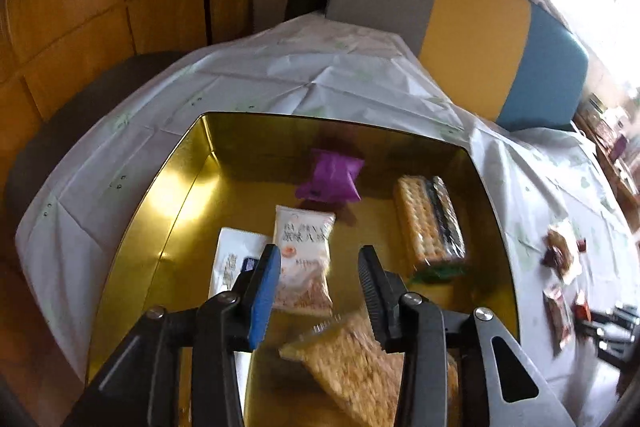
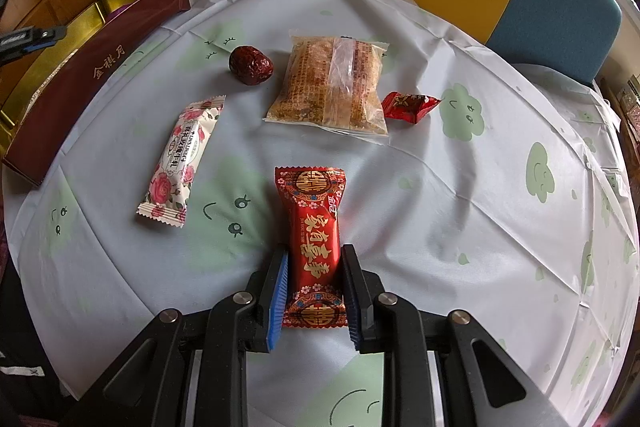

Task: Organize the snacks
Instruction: 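Withdraw the open left tool from the tin back over the table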

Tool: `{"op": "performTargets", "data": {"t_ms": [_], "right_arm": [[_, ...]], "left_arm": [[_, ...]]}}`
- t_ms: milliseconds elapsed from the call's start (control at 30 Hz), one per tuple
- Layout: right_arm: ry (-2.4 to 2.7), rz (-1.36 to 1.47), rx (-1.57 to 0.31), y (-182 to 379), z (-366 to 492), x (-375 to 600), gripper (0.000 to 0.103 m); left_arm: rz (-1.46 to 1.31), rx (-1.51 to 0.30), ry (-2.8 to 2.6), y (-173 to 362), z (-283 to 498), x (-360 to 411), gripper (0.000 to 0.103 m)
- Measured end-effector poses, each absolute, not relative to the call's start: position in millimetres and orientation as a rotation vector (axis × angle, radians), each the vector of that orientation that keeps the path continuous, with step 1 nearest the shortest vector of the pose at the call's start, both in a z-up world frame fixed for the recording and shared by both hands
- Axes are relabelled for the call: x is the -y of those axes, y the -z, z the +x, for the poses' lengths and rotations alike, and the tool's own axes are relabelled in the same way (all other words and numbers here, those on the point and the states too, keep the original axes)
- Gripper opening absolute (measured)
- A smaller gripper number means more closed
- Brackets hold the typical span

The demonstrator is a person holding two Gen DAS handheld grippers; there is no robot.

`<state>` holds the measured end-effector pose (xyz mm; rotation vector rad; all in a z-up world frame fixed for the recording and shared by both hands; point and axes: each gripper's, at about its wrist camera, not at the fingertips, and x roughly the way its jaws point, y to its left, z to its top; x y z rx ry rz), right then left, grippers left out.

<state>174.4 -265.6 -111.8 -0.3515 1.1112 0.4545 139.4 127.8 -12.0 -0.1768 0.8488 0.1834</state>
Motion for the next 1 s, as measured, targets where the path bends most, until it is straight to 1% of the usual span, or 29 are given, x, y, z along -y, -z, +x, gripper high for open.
{"op": "performTargets", "data": {"t_ms": [500,933,967,1000], "right_arm": [[-0.451,-0.355,-1.109,112,174,266,0.025],[-0.447,-0.368,-1.104,113,174,265,0.025],[-0.446,-0.368,-1.104,113,173,265,0.025],[-0.446,-0.368,-1.104,113,173,265,0.025]], "left_arm": [[-0.069,-0.797,-0.007,-2,70,-50,0.041],[0.063,-0.845,0.189,23,42,20,0.041],[0.087,-0.849,0.202,27,40,28,0.043],[0.116,-0.838,0.199,29,37,32,0.048]]}}
